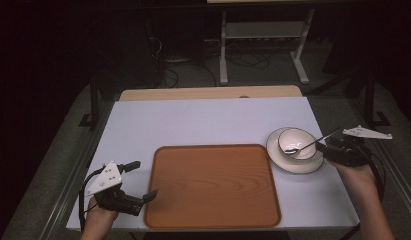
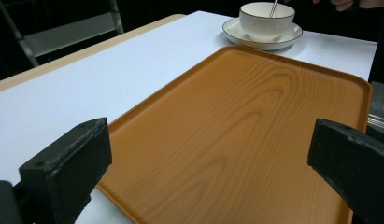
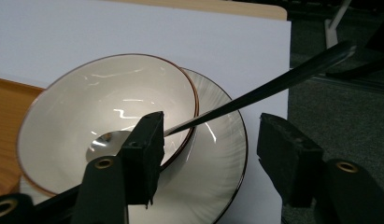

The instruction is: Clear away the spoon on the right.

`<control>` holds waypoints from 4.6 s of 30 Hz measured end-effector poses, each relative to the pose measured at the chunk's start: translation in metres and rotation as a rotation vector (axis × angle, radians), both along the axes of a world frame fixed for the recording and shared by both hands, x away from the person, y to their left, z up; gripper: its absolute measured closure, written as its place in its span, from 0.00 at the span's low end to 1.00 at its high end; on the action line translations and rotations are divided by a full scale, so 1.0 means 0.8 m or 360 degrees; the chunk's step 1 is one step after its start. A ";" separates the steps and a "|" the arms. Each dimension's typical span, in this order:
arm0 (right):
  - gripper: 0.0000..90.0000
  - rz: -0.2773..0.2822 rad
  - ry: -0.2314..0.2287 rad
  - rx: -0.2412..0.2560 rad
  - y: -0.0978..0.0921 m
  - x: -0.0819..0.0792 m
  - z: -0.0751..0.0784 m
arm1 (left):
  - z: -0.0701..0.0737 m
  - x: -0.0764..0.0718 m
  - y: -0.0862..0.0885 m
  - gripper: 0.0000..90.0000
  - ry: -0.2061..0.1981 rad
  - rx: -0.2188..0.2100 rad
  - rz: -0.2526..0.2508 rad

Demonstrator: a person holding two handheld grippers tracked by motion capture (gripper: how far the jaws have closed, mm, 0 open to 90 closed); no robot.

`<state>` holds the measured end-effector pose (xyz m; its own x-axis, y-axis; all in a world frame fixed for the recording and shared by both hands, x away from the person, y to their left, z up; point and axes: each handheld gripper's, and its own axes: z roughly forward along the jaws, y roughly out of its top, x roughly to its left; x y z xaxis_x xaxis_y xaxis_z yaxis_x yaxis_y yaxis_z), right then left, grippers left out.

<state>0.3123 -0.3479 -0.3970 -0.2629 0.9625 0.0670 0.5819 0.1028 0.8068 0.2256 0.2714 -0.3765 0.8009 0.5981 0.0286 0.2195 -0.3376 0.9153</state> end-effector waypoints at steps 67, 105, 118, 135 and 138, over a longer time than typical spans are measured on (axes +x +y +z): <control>0.98 0.0145 -0.0217 0.0148 0.012 0.015 0.022 | 0.000 -0.001 0.000 0.00 -0.0008 0.0000 -0.0007; 0.97 0.0421 -0.0401 0.0068 0.055 -0.019 0.100 | 0.001 -0.002 0.000 0.00 -0.0011 -0.0006 -0.0007; 0.97 0.0620 -0.0364 0.0036 0.086 -0.025 0.106 | 0.001 -0.002 0.000 0.00 -0.0013 -0.0009 -0.0011; 0.97 0.0869 -0.0248 -0.0037 0.136 -0.025 0.087 | 0.001 -0.002 0.000 0.00 -0.0015 -0.0005 -0.0013; 0.97 0.0909 -0.0223 -0.0060 0.146 -0.027 0.084 | 0.001 -0.002 0.001 0.00 -0.0016 -0.0006 -0.0011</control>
